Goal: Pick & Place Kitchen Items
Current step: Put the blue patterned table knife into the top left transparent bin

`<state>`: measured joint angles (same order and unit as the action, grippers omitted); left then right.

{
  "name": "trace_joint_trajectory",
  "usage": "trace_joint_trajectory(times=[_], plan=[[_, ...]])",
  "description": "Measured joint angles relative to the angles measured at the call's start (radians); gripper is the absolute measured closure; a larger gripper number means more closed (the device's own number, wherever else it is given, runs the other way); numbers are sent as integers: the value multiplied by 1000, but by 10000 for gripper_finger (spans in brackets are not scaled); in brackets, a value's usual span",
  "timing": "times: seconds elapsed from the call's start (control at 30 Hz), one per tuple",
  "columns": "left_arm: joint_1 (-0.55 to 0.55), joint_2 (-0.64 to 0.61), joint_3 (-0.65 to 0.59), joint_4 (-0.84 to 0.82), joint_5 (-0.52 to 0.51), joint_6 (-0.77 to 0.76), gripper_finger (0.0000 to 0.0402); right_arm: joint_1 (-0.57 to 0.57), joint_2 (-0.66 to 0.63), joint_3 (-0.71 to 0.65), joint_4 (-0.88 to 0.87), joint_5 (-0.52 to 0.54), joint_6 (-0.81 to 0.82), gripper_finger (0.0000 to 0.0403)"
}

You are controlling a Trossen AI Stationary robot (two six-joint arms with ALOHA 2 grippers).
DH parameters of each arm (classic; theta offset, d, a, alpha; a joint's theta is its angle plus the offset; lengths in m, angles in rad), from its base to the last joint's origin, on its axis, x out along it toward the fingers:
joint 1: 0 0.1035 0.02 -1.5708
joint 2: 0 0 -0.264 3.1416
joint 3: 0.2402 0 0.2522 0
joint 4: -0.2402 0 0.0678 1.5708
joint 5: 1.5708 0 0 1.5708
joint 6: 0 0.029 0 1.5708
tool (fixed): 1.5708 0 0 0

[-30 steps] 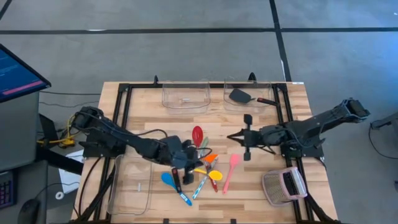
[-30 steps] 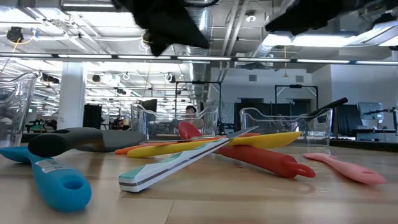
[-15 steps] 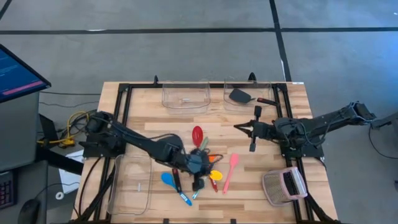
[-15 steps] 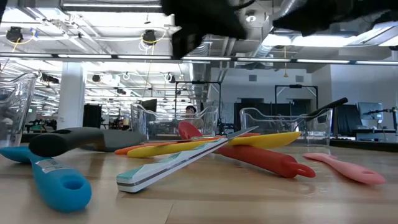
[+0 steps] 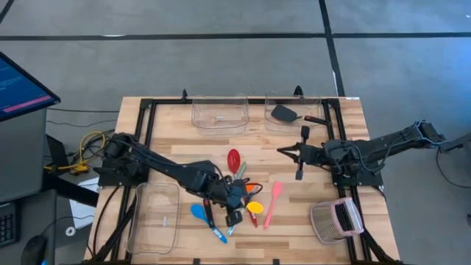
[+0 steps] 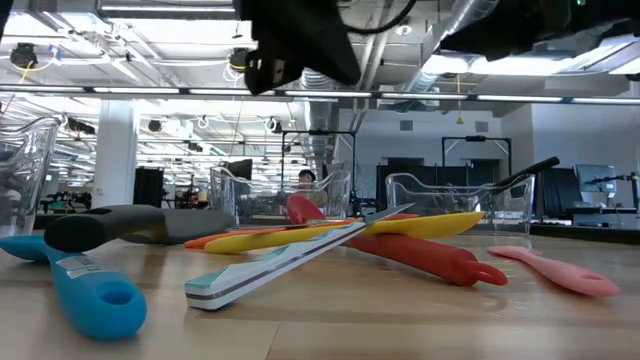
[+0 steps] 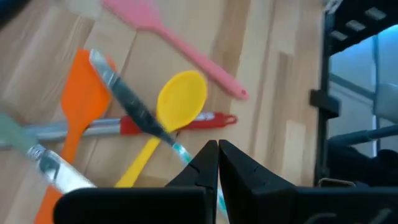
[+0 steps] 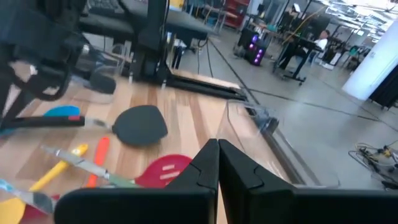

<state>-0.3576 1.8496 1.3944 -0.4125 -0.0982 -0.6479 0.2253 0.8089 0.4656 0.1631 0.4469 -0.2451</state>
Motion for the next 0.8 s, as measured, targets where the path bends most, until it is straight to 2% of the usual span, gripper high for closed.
trace_joint_trajectory(times=[0.8], plan=[[9,-16,0,43,-6,41,399,0,1,-2,-5,0,1,403]])
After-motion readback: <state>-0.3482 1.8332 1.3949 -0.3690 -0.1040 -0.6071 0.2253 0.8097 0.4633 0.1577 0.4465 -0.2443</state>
